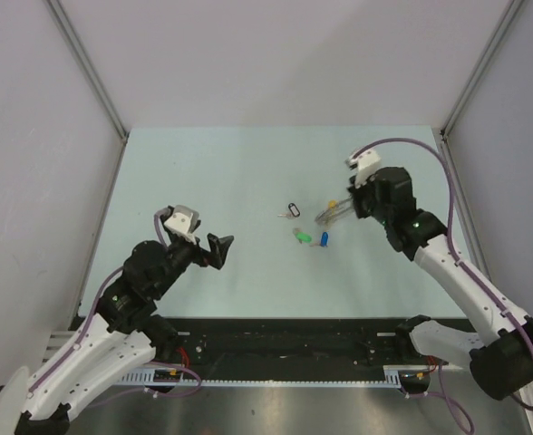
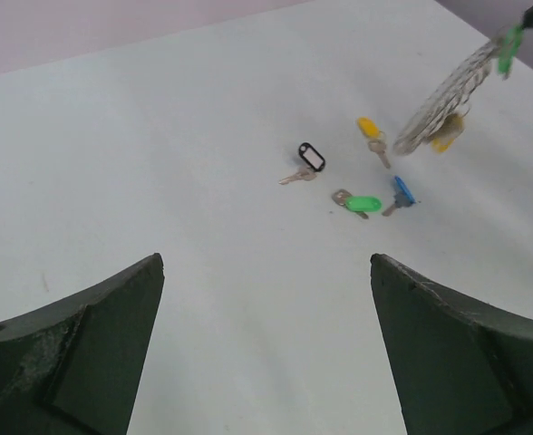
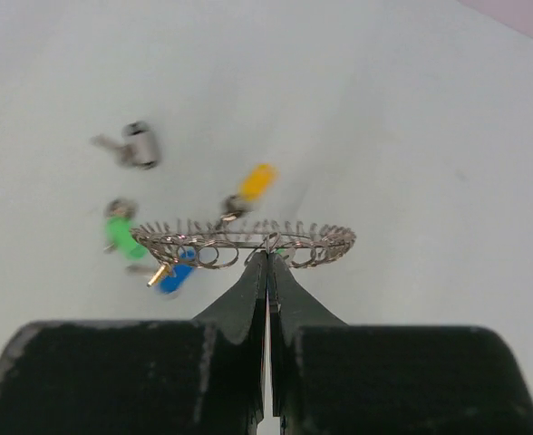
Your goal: Put the keys on the keyring
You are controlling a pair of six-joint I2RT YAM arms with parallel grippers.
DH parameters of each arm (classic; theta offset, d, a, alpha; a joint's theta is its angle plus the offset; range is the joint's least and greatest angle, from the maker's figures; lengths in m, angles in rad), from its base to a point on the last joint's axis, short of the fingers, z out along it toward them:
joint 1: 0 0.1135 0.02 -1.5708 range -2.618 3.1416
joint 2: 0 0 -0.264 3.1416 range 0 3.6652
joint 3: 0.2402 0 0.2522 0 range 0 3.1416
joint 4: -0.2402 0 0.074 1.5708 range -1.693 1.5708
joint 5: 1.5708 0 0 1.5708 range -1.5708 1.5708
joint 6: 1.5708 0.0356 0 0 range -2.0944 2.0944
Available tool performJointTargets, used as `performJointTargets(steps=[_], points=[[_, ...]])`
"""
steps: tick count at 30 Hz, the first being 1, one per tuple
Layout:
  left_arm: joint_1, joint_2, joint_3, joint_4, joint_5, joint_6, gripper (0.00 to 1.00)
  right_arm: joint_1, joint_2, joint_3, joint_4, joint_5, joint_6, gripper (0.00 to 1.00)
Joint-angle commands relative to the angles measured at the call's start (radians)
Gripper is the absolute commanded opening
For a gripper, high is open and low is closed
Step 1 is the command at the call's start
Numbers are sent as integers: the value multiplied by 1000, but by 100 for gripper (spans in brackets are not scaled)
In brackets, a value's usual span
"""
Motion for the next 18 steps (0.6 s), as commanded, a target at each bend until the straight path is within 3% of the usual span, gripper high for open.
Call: performJointTargets(steps=[1,8,18], points=[[8,-27,15,-36,-149,-14,100,-240,27,19,167,185,169,0],[22,-51,11,-53,-193,-26,100,-441,145,-51,244,136,299,0],[30,-126,-3,-67,-258,-103,100,-469,25,-344,189,73,497,0]])
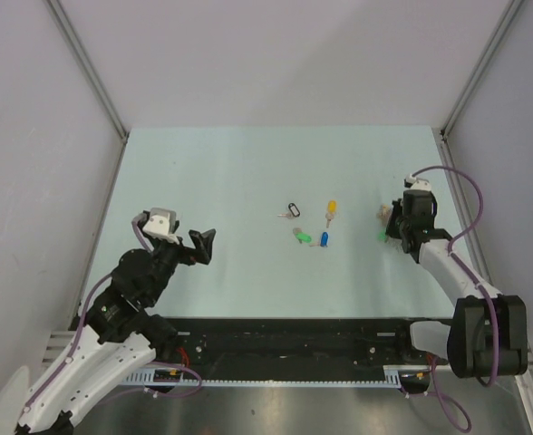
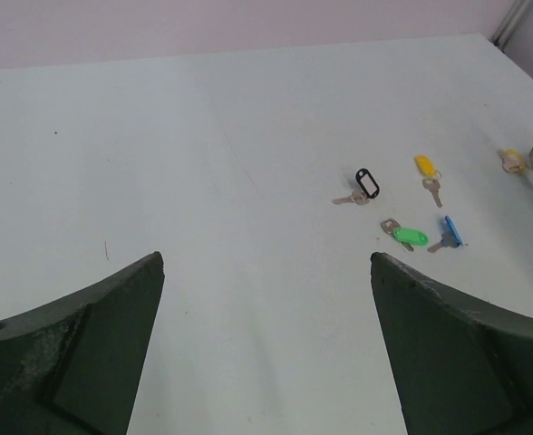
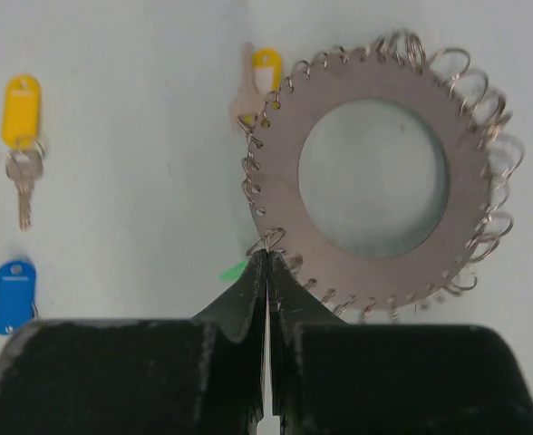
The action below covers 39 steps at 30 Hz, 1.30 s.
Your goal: Put the keys on the keyring
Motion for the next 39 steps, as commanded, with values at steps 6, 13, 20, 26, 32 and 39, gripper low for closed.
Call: performJointTargets(steps=[6,13,20,26,32,39], points=[[9,-64,-5,-2,-76,-63,100,-75,-196,-156,-32,-161,208,11],[9,-122,-18,19,-70,-86,100,-84,-398,-158,-117,-223,255,67],[9,-191,2,-1,-155,-101,100,-89,-747,-76,-262,-189,251,98],[9,-299,-10,-21,-207,-105,100,-89,-969,11,-348,-128,202,100],[9,-386,-22,-30,-219,-105,100,-87,-1165,46,-411,-28,125,100],[9,-478,-39,-36,-268,-101,100,-69,-1184,72,-456,34,96,100]])
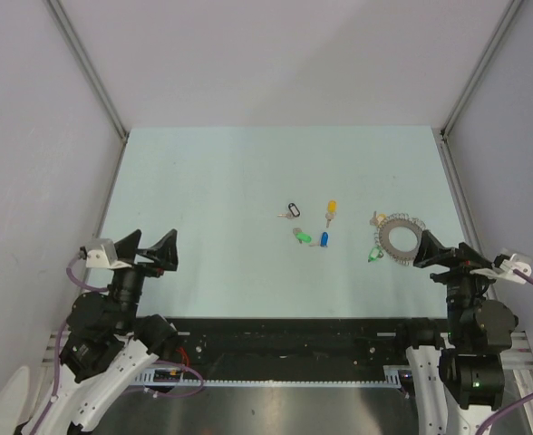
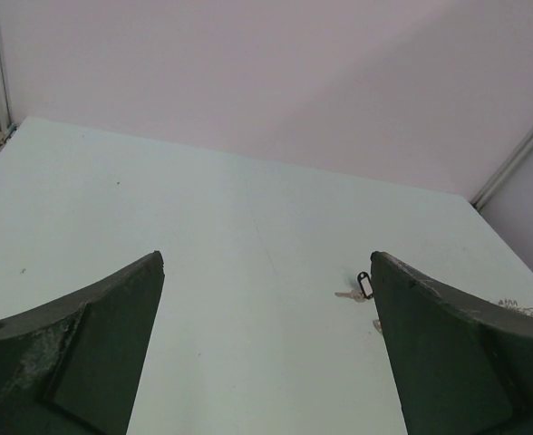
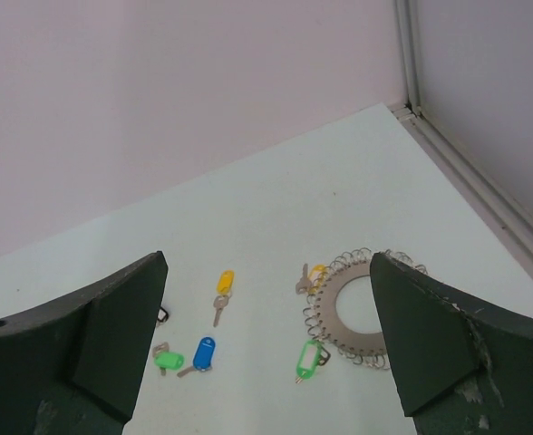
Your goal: Put the keys on the keyring
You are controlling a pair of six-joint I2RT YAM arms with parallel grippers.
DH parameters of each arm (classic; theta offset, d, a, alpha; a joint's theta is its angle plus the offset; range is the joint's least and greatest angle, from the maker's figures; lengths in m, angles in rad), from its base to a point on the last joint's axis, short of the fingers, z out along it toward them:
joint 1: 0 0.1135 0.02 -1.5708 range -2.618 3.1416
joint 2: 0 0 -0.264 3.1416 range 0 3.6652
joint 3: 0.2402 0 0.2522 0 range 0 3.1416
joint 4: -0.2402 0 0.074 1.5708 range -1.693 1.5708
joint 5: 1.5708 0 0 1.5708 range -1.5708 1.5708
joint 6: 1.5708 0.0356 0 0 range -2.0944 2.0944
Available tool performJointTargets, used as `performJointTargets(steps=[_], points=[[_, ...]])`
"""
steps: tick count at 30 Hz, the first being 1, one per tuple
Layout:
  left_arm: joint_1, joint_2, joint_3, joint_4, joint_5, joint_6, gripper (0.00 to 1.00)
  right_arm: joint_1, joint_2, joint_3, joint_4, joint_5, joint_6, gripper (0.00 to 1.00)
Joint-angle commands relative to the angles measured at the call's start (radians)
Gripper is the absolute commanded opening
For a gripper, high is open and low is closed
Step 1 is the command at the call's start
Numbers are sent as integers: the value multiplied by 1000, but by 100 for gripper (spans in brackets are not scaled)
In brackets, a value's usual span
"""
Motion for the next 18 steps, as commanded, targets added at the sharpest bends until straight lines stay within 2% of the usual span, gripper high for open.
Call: performJointTargets(steps=[1,18], points=[[6,-95,-18,2,-72,-37,100,16,-3,21,-41,44,-43,100],[6,-88,-23,13,-65,-34,100,18,-3,15,-64,155,-4,100]])
